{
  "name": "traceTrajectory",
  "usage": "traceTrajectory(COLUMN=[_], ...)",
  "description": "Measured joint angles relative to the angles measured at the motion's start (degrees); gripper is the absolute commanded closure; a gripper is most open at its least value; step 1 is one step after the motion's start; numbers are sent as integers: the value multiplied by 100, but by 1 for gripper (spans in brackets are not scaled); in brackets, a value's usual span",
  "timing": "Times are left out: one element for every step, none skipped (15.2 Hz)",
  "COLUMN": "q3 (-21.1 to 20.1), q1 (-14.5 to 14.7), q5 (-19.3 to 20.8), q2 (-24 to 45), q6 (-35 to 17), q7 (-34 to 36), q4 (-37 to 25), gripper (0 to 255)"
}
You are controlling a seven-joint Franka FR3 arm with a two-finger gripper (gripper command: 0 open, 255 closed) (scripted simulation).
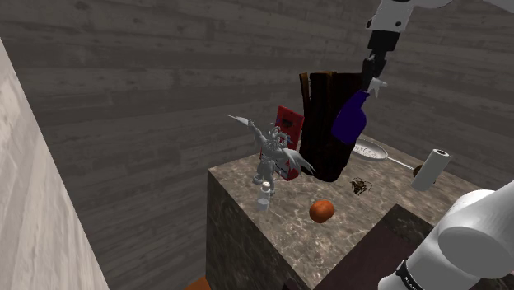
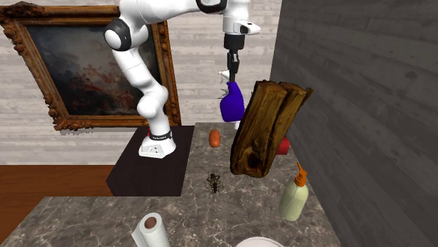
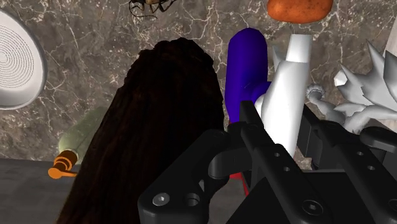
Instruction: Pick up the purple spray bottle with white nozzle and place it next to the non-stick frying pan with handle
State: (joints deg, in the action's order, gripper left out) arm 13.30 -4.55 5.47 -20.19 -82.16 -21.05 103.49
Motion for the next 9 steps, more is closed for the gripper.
traceTrajectory(q3=[0, -6, 1, 8, 10, 9, 15, 17, 28], q1=[4, 9, 7, 9, 11, 13, 14, 16, 15], q5=[-7, -15, -16, -25, -32, -36, -42, -51, -56], q2=[40, 74, 94, 153, 193, 220, 261, 305, 357], q6=[79, 160, 241, 321, 408, 490, 567, 653, 737], q7=[-8, -5, -23, -37, -47, -52, -66, -73, -95], q4=[-119, -232, -334, -473, -600, -709, -826, -955, -1091], gripper=[255, 255, 255, 255, 255, 255, 255, 255, 255])
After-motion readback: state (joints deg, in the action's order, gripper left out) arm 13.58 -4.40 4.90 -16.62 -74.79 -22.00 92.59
